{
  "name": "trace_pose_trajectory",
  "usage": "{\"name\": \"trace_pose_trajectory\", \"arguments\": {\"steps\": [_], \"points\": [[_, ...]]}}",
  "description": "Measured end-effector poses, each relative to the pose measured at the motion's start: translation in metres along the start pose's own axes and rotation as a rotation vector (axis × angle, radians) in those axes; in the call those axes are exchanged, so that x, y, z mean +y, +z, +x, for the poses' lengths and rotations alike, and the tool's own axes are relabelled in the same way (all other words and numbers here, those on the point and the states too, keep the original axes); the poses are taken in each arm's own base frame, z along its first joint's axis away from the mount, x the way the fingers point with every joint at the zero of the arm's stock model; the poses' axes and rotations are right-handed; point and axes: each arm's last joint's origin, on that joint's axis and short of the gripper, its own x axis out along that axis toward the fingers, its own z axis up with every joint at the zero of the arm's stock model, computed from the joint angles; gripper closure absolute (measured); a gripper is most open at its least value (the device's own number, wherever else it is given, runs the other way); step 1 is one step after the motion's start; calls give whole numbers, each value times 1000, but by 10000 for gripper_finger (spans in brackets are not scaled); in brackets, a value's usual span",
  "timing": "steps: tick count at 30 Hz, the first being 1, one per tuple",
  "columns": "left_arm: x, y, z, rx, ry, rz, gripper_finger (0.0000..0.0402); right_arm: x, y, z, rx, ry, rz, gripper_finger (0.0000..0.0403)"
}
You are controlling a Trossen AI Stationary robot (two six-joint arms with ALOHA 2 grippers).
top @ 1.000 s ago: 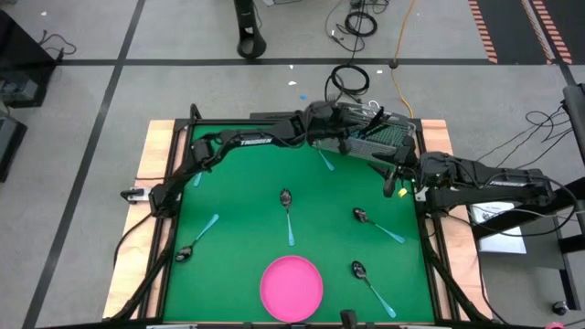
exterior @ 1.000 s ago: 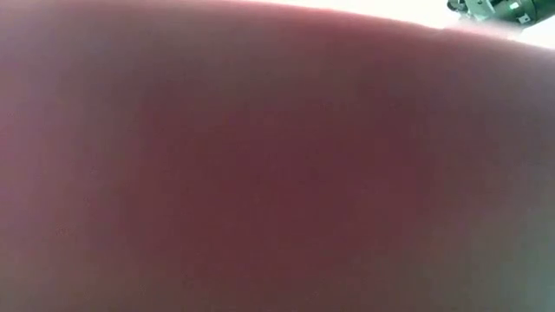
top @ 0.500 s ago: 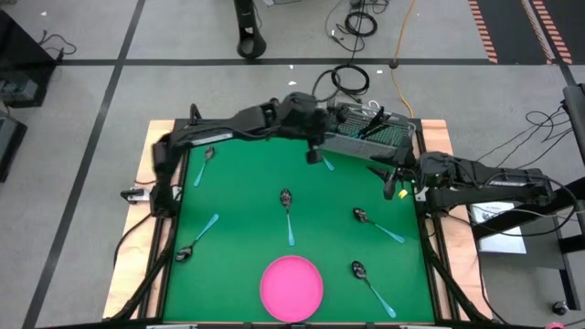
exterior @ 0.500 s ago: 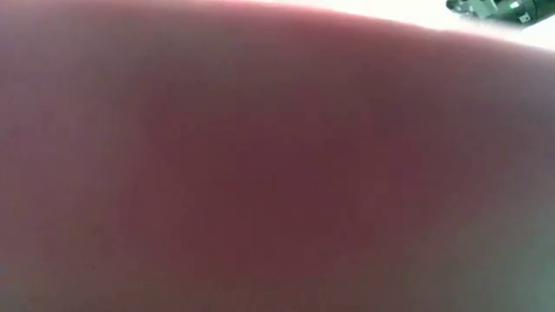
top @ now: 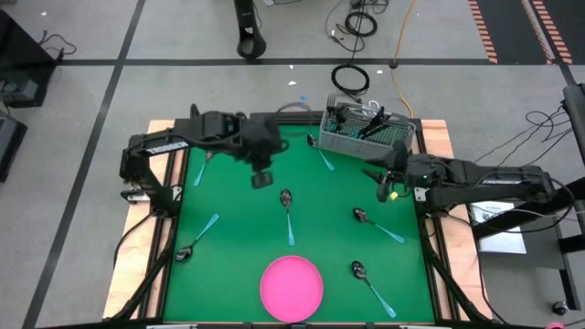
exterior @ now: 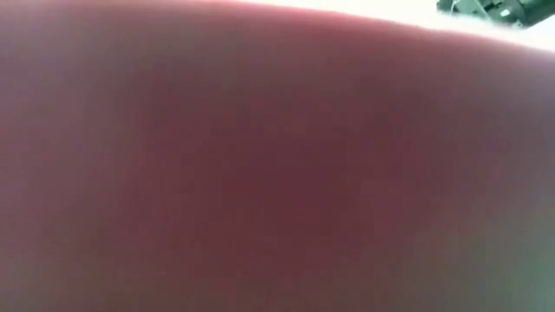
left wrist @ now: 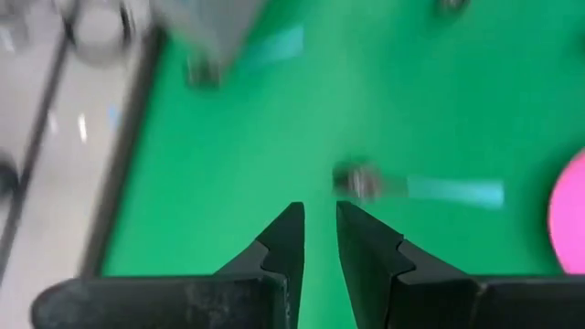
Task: Sort silverware
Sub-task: Put the blue spoon into the utensil holder
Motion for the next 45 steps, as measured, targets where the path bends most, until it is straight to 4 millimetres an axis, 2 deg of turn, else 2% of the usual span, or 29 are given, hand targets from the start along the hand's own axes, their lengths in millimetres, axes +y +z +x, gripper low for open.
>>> {"name": "trace_pose_trajectory", "arguments": {"steps": [5,10,14,17,24,28,33,37,41,45], "points": [[-13,-34,24,324,62,-85,332,5,-3,13,50,-7,-8,266],[-28,-62,59,506,23,-180,332,15,-7,25,97,15,-22,266],[-42,-100,92,739,18,-248,332,25,-12,32,139,42,-64,266],[-50,-130,109,898,7,-294,332,32,-16,37,172,66,-122,266],[-72,-183,142,1037,-12,-341,332,47,-22,45,194,111,-182,266],[-83,-206,144,1060,-28,-324,332,53,-26,47,217,131,-207,266],[-91,-229,136,1000,-10,-438,332,59,-30,48,235,150,-230,266],[-99,-235,131,879,-63,-534,332,63,-29,52,219,159,-247,266],[-102,-243,127,871,-9,-575,331,65,-28,55,197,165,-251,266],[-108,-247,125,873,-3,-543,318,65,-28,55,193,166,-250,266]]}}
